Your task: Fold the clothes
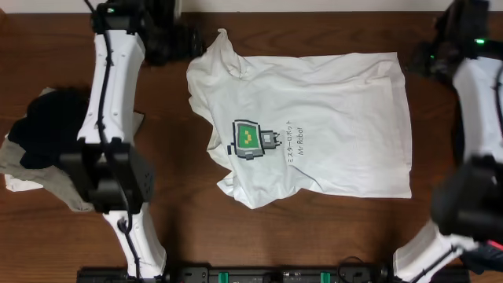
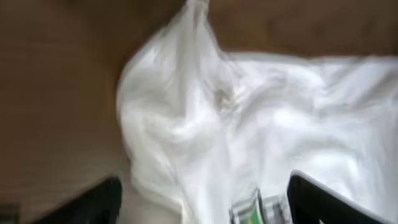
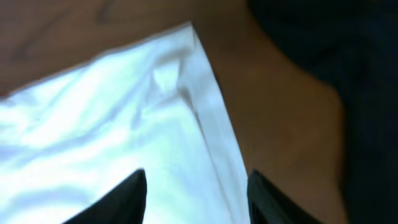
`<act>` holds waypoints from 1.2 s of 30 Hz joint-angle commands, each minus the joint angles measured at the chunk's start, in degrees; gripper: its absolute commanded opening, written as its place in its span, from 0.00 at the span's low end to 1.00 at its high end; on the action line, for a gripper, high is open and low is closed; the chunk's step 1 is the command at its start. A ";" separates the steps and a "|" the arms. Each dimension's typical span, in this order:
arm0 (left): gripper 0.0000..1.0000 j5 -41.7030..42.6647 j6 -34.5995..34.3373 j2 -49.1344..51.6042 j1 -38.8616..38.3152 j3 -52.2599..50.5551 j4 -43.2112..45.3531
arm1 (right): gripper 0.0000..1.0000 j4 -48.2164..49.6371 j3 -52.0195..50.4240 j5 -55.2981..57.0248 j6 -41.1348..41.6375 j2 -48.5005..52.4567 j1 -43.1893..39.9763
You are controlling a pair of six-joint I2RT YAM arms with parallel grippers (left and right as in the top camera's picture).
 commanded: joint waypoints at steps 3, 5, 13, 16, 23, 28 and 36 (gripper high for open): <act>0.79 -0.44 2.89 -2.97 0.04 -0.24 -17.68 | 0.44 -14.78 0.44 0.68 -1.75 -6.86 -0.31; 0.77 -0.44 4.26 -2.97 -0.28 -2.80 -21.73 | 0.45 -20.48 0.17 0.66 -1.77 -6.71 -0.31; 0.65 0.55 10.45 -2.99 -1.86 -19.71 -17.97 | 0.45 -20.79 -13.40 -2.08 -4.48 -6.56 0.81; 0.60 3.91 11.56 -3.04 -1.84 -26.25 -15.10 | 0.44 -16.81 -20.44 -3.80 -4.92 -6.56 1.33; 0.60 8.68 14.01 -3.04 -1.86 -35.85 -9.75 | 0.43 -7.02 -32.50 -3.89 -5.11 -6.56 1.46; 0.60 13.35 17.35 -3.04 -1.86 -37.77 -9.51 | 0.43 -0.11 -38.47 -3.13 -4.57 -6.56 1.31; 0.61 15.06 19.82 -3.04 -1.86 -37.86 -9.81 | 0.45 7.52 -45.90 -1.75 -2.12 -6.56 1.25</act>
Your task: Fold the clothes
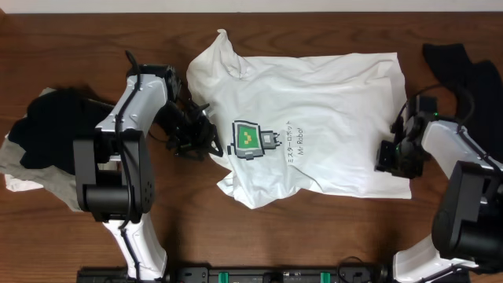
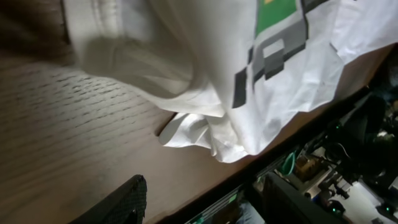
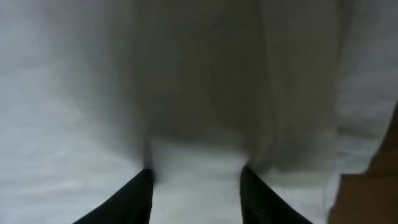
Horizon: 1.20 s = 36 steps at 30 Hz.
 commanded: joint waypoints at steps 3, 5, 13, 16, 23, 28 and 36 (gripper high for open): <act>0.61 1.90 2.29 0.52 0.09 -0.22 0.87 | 0.45 1.53 -2.51 0.76 1.11 0.28 0.35; 0.61 1.88 2.29 0.52 0.09 -0.22 1.84 | 0.44 1.73 -2.49 0.76 1.11 0.28 0.35; 0.61 -2.56 0.17 0.52 0.13 -1.29 5.97 | 0.45 1.75 -2.49 0.79 1.11 0.28 0.35; 0.61 -4.68 -2.54 0.52 0.09 -3.04 8.28 | 0.44 1.79 -2.49 0.79 1.11 0.28 0.24; 0.61 -4.70 -5.95 0.52 0.09 -7.15 14.12 | 0.45 1.75 -2.49 0.76 1.11 0.28 0.20; 0.62 -4.61 -6.36 0.52 -0.33 -8.20 17.99 | 0.45 1.64 -2.49 0.76 1.11 0.28 0.20; 0.67 -4.61 -6.43 0.55 -2.29 -8.22 21.55 | 0.44 1.55 -2.49 0.76 1.11 0.28 0.20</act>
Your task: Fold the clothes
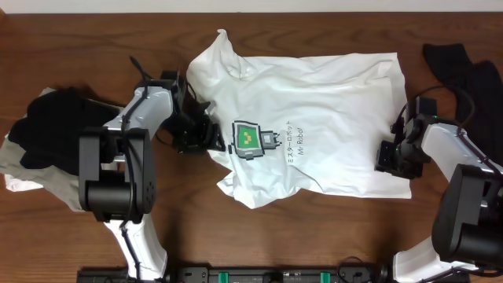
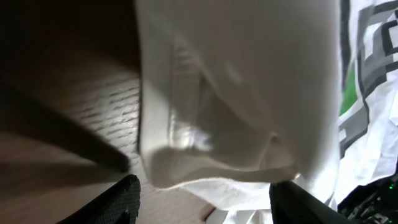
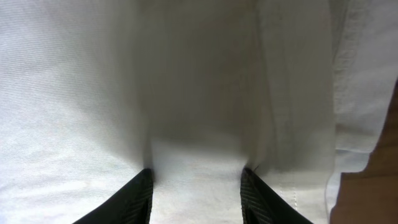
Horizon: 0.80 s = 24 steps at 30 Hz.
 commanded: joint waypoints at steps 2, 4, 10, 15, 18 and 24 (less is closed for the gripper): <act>0.67 -0.66 -0.55 0.55 -1.51 -0.46 0.15 | 0.44 0.33 -1.53 0.59 0.57 1.05 0.20; 0.67 -0.66 -0.55 0.55 -2.03 -0.87 0.44 | 0.45 0.33 -1.53 0.59 0.59 1.05 0.20; 0.55 -0.68 -1.60 0.55 -2.71 -3.28 2.21 | 0.45 0.31 -1.53 0.59 0.57 1.05 0.20; 0.06 -0.72 -1.57 0.52 -2.58 -3.37 1.46 | 0.45 0.33 -1.53 0.59 0.57 1.05 0.20; 0.06 -2.08 -1.60 0.11 -2.21 -3.19 -0.68 | 0.44 0.31 -1.53 0.59 0.57 1.05 0.20; 0.06 -21.33 -11.98 -7.32 1.64 -2.82 -7.30 | 0.45 0.39 -1.53 0.61 0.57 1.05 0.09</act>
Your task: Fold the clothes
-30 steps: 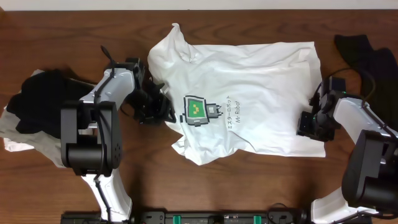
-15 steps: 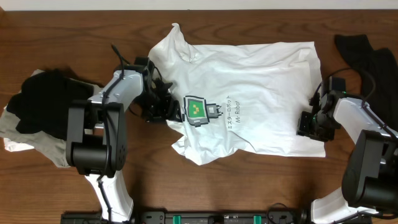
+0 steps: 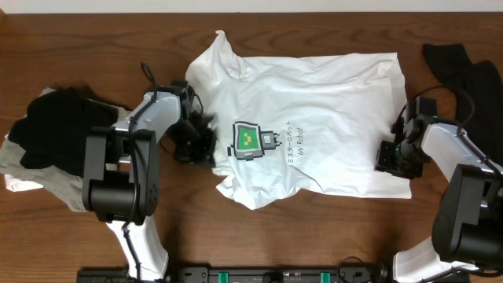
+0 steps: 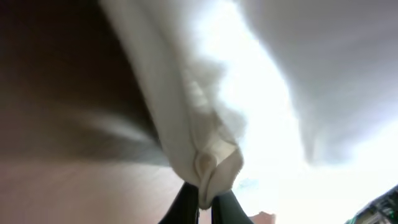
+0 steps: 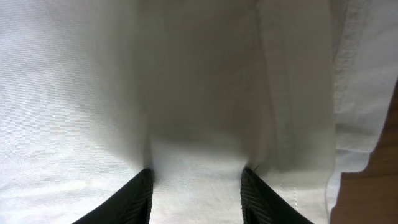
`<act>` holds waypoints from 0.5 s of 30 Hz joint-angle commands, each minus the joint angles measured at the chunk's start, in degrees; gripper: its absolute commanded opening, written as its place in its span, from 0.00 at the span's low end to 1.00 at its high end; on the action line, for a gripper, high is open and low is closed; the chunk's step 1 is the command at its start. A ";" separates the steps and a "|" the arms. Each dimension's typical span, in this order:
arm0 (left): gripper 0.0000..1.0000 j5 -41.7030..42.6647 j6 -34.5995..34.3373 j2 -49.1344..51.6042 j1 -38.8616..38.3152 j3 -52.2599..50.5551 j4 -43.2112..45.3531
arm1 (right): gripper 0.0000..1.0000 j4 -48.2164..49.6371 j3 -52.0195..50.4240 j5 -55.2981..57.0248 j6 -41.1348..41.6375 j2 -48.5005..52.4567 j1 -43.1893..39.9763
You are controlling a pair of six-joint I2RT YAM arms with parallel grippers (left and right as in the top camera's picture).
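Observation:
A white T-shirt (image 3: 314,118) with a green robot print (image 3: 250,139) lies spread on the wooden table (image 3: 314,236). At its left edge, near the sleeve, my left gripper (image 3: 195,144) is shut. In the left wrist view the gripper (image 4: 205,202) pinches a small fold of white cloth (image 4: 214,162) between its dark tips. My right gripper (image 3: 391,157) rests on the shirt's right side near the hem. In the right wrist view it (image 5: 196,194) is open, its fingers (image 5: 138,198) spread and pressed onto flat white fabric (image 5: 199,93).
A heap of dark clothes (image 3: 55,126) lies at the left over a pale garment (image 3: 27,179). A black garment (image 3: 460,63) sits at the far right corner. The arm bases stand along the near edge of the table.
My left gripper was open beside the shirt's left edge; now it is shut on a fold of that edge. The right gripper stays open on the cloth, unmoved.
Both grippers were open at the far side, near the shirt's far corners. Then each stood low and open at one side edge of the shirt, left and right. The left then sat closer against its edge, and now it pinches it.

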 commanded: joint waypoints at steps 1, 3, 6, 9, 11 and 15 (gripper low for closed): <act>0.06 -16.06 -9.66 -8.09 3.82 0.22 -2.62 | 0.45 0.39 -1.51 0.59 0.50 1.05 0.09; 0.06 -19.34 -13.42 -12.35 6.43 0.22 -3.61 | 0.45 0.52 -1.51 0.59 0.50 1.05 0.09; 0.06 -19.61 -16.31 -18.49 10.80 0.22 -3.93 | 0.45 0.57 -1.51 0.59 0.52 1.05 0.07; 0.06 -19.61 -16.59 -23.21 14.29 0.22 -4.00 | 0.45 0.57 -1.51 0.59 0.50 1.05 -0.44; 0.06 -19.61 -16.59 -24.85 15.50 0.22 -4.00 | 0.45 0.61 -1.51 0.57 0.52 1.05 -0.87; 0.33 -19.58 -16.55 -25.75 16.00 0.20 -4.26 | 0.45 1.05 -1.51 0.57 0.52 1.05 -1.36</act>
